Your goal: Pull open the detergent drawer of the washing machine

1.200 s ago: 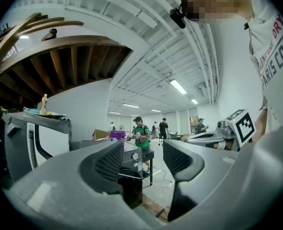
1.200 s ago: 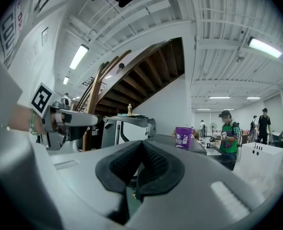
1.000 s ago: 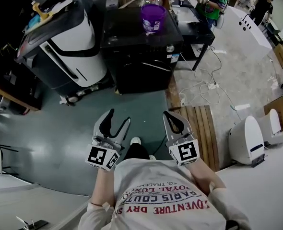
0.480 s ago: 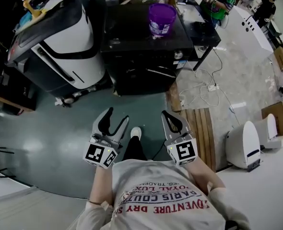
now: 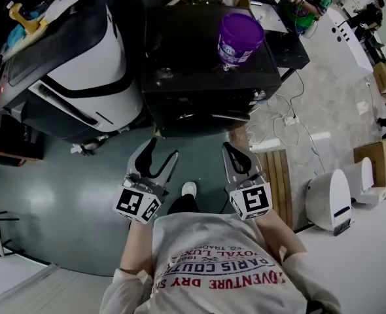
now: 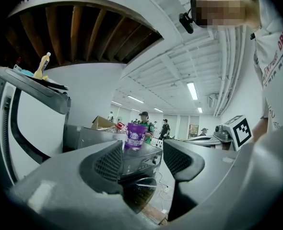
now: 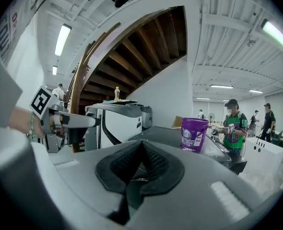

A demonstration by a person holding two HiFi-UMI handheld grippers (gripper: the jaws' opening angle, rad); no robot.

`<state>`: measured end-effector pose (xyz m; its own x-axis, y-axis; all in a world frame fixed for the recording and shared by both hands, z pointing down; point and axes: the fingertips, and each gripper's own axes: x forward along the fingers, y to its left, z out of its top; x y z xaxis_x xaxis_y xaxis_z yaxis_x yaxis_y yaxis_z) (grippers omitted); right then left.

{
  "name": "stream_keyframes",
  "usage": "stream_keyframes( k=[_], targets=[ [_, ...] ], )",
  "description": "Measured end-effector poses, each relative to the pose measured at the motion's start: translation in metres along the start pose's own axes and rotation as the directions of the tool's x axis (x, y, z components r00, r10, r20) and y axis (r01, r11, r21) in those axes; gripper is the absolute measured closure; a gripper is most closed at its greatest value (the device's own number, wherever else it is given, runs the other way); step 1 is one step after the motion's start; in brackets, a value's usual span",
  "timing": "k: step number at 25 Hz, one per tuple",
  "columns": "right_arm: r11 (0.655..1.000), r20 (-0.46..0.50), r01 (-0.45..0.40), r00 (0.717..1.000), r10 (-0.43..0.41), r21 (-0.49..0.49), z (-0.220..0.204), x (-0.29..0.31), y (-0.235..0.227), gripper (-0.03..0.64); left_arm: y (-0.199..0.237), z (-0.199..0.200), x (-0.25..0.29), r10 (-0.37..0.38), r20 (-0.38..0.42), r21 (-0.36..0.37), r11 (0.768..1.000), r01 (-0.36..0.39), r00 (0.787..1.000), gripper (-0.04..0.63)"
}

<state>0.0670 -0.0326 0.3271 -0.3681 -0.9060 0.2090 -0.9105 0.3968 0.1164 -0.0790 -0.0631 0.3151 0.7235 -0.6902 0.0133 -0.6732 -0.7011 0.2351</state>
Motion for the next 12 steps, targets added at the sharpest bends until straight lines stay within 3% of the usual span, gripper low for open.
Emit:
stream_keyframes(
  k=[6, 12],
  targets=[
    [1.000, -0.015, 0.011, 1.000, -0.011, 0.015, 0.005, 0.052, -0.010, 0.617, 0.042, -0.015, 0.036, -0.024, -0.037, -0.057, 0.998, 0.022, 0.999, 0.341],
    [0.999, -0.018, -0.037, 0.999, 0.037, 0.032, -0.007, 0.094, -0.023, 0.617, 0.069, -0.047, 0.072, -0.036, -0.063, -0.204, 0.979, 0.022, 0.997, 0.333]
  ],
)
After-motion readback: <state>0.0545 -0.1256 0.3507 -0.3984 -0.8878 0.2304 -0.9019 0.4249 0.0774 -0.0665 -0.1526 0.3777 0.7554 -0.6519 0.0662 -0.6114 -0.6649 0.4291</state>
